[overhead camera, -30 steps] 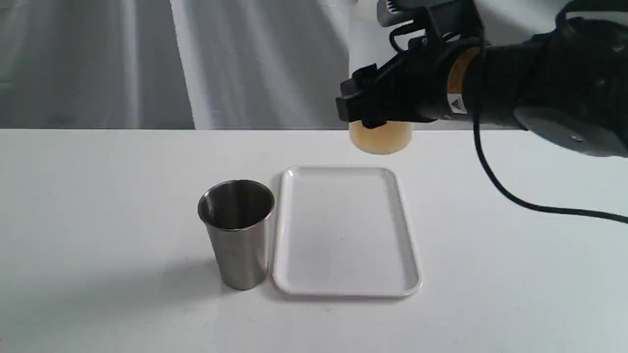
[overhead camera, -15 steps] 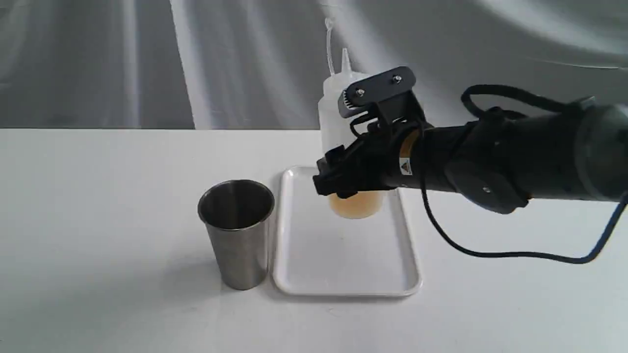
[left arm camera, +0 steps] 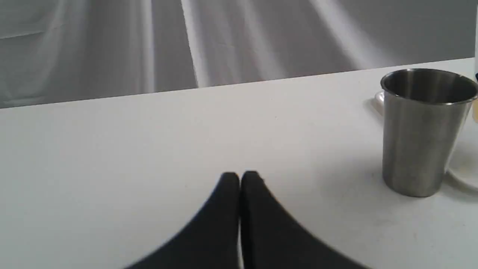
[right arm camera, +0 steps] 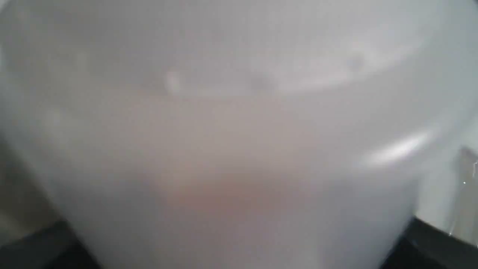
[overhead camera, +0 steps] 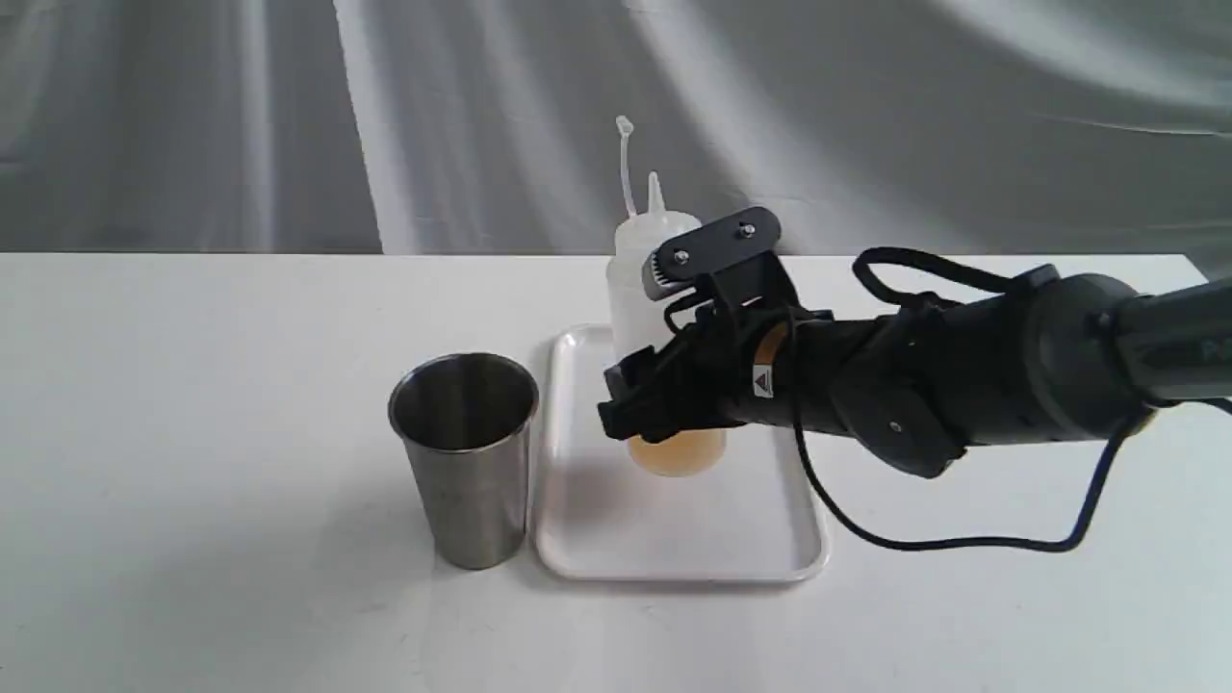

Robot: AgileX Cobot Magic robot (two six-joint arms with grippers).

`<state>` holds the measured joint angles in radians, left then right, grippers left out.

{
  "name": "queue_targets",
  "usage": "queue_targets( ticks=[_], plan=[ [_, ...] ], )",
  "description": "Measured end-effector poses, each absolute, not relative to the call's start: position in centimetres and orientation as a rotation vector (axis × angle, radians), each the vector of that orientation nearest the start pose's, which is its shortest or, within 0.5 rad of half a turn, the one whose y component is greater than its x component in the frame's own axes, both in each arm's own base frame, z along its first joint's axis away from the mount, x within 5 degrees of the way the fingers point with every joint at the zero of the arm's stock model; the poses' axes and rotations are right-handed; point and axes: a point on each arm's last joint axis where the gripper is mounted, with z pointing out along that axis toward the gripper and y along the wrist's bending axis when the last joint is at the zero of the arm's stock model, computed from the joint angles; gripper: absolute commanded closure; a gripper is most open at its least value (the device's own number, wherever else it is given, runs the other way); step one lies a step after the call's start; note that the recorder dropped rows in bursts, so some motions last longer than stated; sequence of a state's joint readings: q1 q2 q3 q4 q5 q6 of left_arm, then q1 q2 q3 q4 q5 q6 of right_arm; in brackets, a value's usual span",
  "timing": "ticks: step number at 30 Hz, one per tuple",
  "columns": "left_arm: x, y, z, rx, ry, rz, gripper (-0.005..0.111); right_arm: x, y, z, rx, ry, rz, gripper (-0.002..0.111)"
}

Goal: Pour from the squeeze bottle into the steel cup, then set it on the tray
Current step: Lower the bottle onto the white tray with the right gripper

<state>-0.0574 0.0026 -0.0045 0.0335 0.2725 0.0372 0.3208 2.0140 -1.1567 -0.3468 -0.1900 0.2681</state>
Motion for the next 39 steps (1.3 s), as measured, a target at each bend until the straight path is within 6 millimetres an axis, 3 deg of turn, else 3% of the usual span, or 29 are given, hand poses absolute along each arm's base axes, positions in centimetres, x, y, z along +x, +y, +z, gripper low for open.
queue_targets(
  ticks=[13, 30, 39],
  plan=[
    [5.5, -0.2, 19.0, 0.105, 1.751, 0.017, 0.107, 40.9, 13.7, 13.4, -0.423, 2.11, 0.229, 0.094],
    [5.5, -0.2, 19.0, 0.105, 1.751, 0.017, 0.107, 41.5, 13.9, 14.0, -0.492, 1.971, 0.203, 0.095],
    [5.5, -0.2, 19.0, 0.105, 1.751, 0.017, 0.107, 41.8, 13.5, 14.3, -0.446, 1.946, 0.173, 0.095]
  ],
)
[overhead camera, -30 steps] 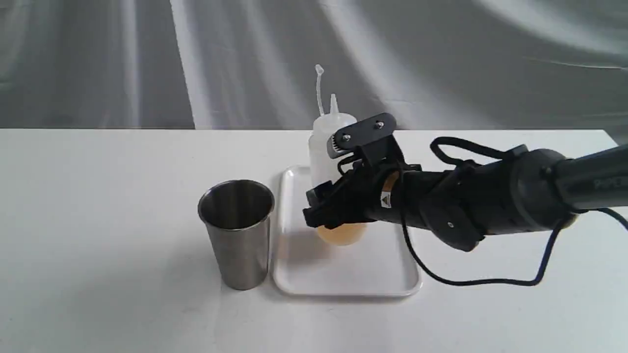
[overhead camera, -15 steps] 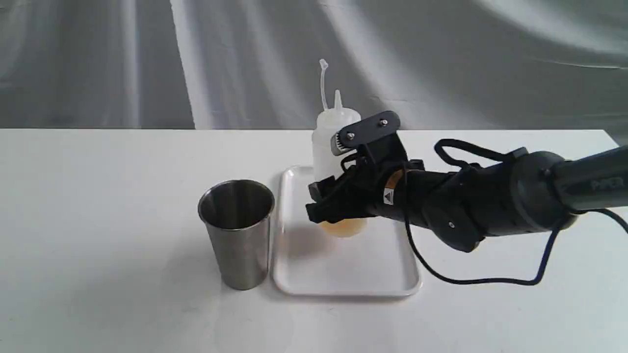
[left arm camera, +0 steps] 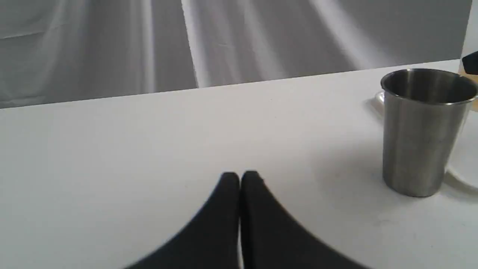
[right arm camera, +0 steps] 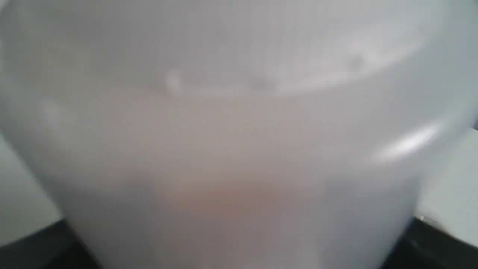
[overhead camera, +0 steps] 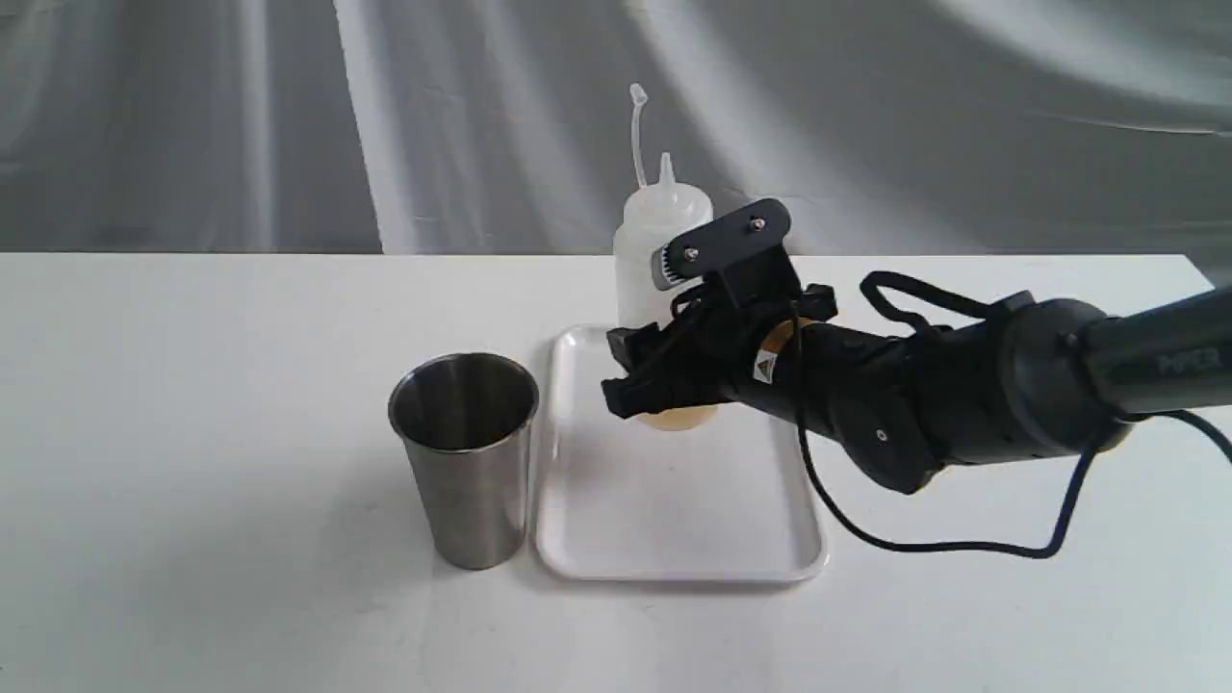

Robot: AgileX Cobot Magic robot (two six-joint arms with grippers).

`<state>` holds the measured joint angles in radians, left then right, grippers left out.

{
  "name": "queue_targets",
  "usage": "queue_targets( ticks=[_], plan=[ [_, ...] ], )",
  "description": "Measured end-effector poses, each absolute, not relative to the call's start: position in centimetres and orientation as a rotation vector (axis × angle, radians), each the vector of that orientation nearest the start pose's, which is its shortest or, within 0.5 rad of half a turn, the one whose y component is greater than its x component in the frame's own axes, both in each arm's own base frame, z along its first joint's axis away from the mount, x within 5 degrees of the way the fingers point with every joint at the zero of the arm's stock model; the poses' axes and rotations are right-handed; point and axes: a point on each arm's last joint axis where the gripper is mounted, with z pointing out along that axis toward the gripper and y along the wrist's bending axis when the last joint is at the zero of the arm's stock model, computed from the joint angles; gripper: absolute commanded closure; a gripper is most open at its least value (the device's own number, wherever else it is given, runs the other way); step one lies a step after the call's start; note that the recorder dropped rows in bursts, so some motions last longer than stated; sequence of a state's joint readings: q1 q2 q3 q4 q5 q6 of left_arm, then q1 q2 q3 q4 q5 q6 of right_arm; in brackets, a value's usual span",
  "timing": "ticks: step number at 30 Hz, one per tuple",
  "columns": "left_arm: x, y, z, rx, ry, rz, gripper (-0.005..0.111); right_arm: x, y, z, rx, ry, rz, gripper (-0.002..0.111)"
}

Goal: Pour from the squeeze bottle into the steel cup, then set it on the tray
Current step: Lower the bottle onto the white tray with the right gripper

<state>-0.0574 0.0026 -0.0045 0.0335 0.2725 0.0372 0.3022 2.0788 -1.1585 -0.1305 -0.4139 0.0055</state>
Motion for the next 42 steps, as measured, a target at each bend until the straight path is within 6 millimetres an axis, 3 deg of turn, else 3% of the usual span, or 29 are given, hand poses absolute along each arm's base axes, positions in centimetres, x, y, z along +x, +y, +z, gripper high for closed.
queue_targets(
  ticks=[10, 34, 38, 42],
  plan=[
    [5.5, -0.2, 19.0, 0.105, 1.751, 0.017, 0.107, 41.8, 13.5, 12.7, -0.453, 1.984, 0.169, 0.095],
    [5.5, -0.2, 19.0, 0.105, 1.751, 0.017, 0.107, 41.6, 13.4, 11.8, -0.464, 2.045, 0.158, 0.095],
    [5.5, -0.2, 19.0, 0.105, 1.751, 0.017, 0.107, 41.6, 13.4, 11.8, -0.464, 2.045, 0.157, 0.086],
    [5.5, -0.2, 19.0, 0.105, 1.751, 0.017, 0.107, 41.6, 13.4, 11.8, -0.464, 2.045, 0.157, 0.064]
  ],
)
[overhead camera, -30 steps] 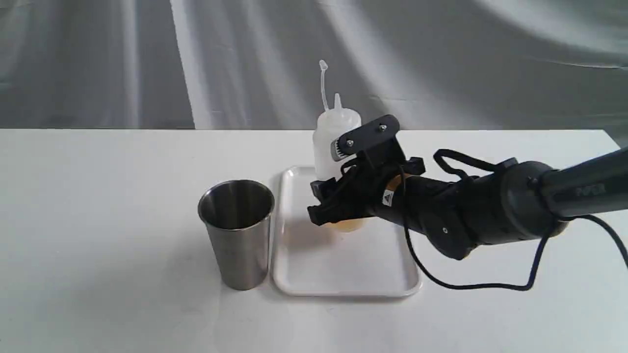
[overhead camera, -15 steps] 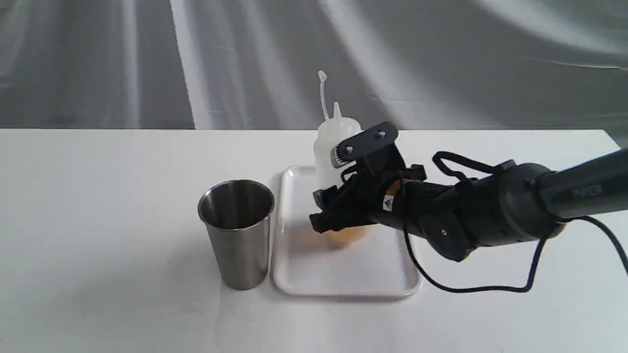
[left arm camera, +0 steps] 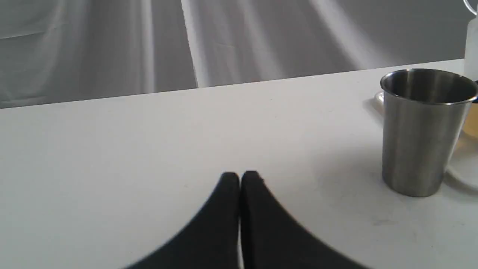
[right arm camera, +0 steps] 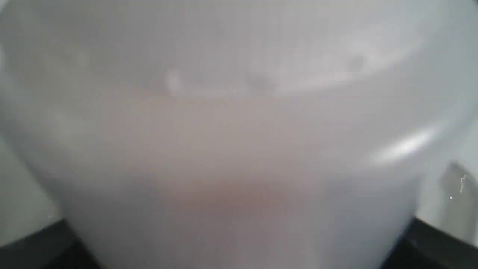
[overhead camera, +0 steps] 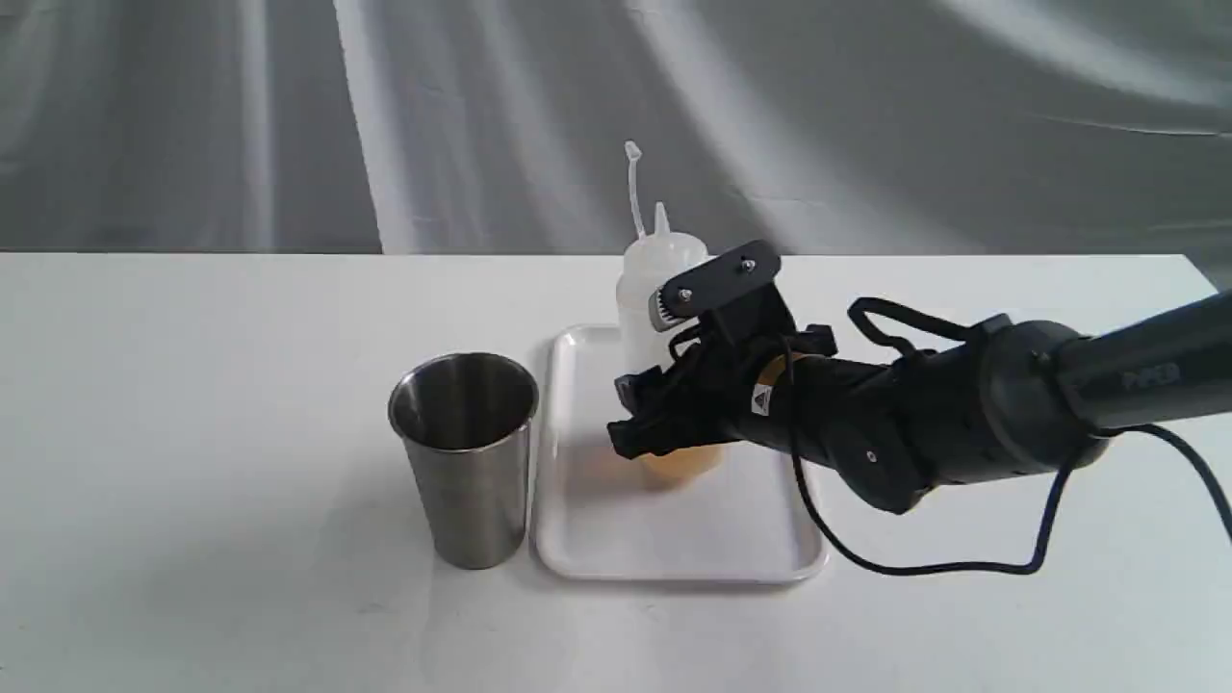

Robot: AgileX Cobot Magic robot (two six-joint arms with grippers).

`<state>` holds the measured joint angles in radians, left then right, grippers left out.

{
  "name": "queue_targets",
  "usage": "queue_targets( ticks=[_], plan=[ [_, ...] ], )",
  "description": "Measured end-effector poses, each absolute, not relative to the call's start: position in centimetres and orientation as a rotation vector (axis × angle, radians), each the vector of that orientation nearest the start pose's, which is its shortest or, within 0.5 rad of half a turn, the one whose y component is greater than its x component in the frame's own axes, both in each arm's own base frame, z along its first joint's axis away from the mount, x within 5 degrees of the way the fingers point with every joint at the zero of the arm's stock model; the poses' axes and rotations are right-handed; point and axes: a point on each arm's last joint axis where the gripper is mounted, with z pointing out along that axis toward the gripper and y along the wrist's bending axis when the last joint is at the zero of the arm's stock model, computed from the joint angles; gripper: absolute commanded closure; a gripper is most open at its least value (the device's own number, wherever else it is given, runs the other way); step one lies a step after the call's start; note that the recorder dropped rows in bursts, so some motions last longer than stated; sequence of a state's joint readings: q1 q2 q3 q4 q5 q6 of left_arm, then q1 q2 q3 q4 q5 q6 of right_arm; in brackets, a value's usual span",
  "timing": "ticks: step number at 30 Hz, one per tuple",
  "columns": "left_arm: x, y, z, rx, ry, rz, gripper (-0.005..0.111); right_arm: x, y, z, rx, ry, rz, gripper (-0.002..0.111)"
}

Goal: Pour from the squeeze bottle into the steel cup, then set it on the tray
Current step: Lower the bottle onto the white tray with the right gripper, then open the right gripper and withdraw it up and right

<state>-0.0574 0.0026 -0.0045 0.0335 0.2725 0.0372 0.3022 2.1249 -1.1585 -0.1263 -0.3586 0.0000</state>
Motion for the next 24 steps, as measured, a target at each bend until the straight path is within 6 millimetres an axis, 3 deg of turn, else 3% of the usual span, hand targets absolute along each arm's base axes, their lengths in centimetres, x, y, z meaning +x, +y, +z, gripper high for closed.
queue_targets(
  ticks=[4, 8, 16, 24],
  plan=[
    [5.5, -0.2, 19.0, 0.105, 1.751, 0.017, 0.107, 41.6, 13.4, 11.8, -0.464, 2.047, 0.157, 0.039],
    [5.5, -0.2, 19.0, 0.105, 1.751, 0.017, 0.107, 41.6, 13.4, 11.8, -0.464, 2.043, 0.158, 0.028],
    [5.5, -0.2, 19.0, 0.105, 1.751, 0.017, 0.107, 41.7, 13.4, 12.1, -0.459, 2.031, 0.16, 0.025],
    [5.5, -0.2, 19.0, 0.105, 1.751, 0.017, 0.107, 41.5, 13.3, 14.9, -0.451, 1.997, 0.156, 0.025]
  ],
)
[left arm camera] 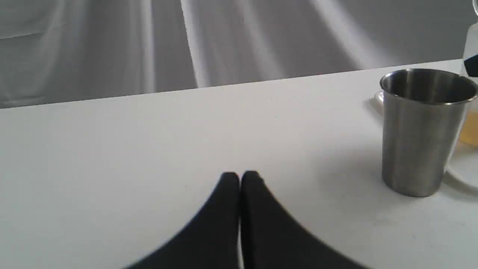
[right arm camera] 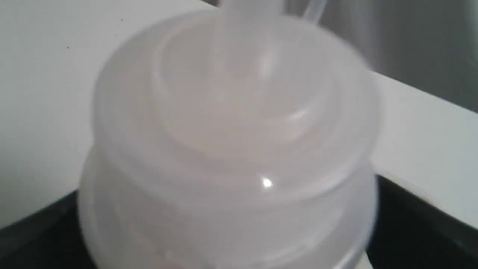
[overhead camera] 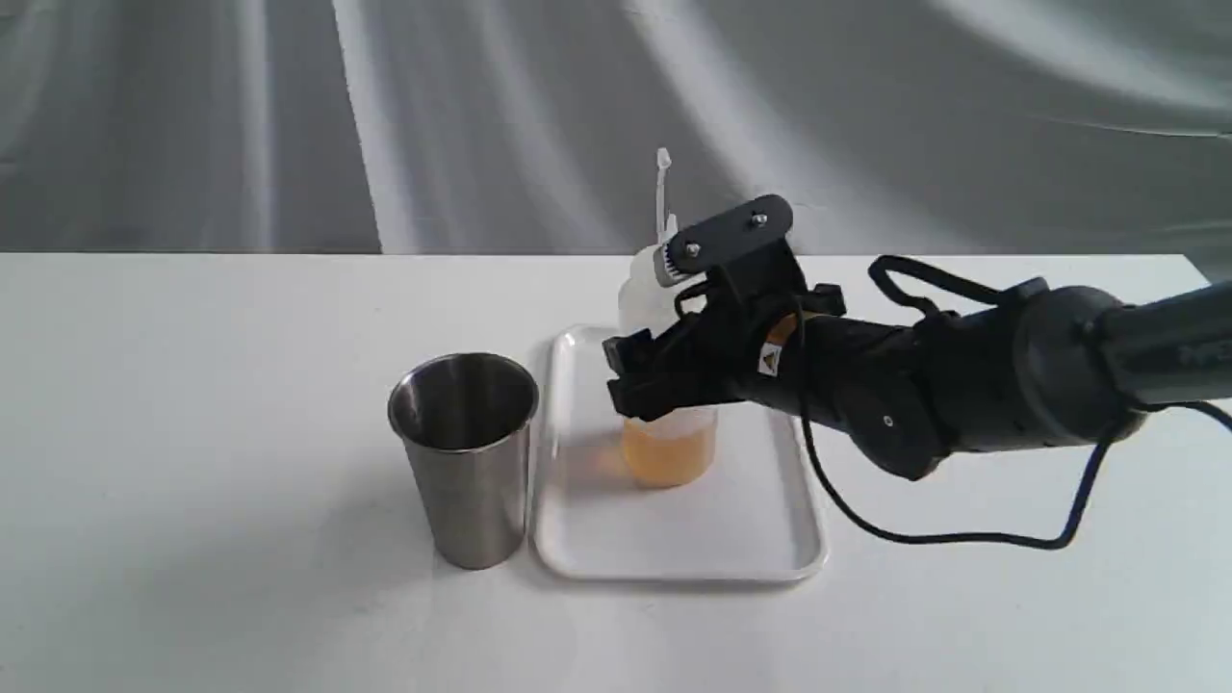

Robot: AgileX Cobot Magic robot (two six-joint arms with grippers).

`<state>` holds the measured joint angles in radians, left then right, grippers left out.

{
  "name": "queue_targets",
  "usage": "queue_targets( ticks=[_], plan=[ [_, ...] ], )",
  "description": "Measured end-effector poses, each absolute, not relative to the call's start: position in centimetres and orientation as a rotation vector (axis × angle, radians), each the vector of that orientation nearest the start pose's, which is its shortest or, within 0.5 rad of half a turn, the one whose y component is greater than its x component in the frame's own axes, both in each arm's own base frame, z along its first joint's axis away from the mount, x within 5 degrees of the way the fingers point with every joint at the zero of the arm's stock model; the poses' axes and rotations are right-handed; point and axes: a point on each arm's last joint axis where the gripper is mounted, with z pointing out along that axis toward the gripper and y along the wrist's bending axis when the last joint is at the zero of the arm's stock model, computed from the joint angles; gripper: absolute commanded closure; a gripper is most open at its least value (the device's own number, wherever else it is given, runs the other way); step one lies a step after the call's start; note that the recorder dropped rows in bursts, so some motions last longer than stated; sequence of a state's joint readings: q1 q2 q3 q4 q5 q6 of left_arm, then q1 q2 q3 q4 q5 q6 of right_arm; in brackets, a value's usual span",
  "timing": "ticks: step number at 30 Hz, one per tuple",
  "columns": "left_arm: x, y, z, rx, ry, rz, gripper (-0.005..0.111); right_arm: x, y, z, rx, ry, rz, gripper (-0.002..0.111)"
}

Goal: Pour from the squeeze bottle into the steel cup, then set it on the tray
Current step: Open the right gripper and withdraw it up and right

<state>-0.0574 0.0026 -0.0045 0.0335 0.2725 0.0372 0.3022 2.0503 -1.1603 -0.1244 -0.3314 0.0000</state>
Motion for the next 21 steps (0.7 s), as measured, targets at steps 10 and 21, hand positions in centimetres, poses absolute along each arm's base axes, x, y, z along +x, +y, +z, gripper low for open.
queue_targets(
  ticks=[10, 21],
  plan=[
    [5.5, -0.2, 19.0, 0.105, 1.751, 0.017, 0.107, 39.2, 12.5, 22.6, -0.429, 1.891, 0.15, 0.025],
    [5.5, -0.2, 19.0, 0.105, 1.751, 0.017, 0.107, 29.2, 9.3, 30.5, -0.397, 1.753, 0.15, 0.028]
  ],
)
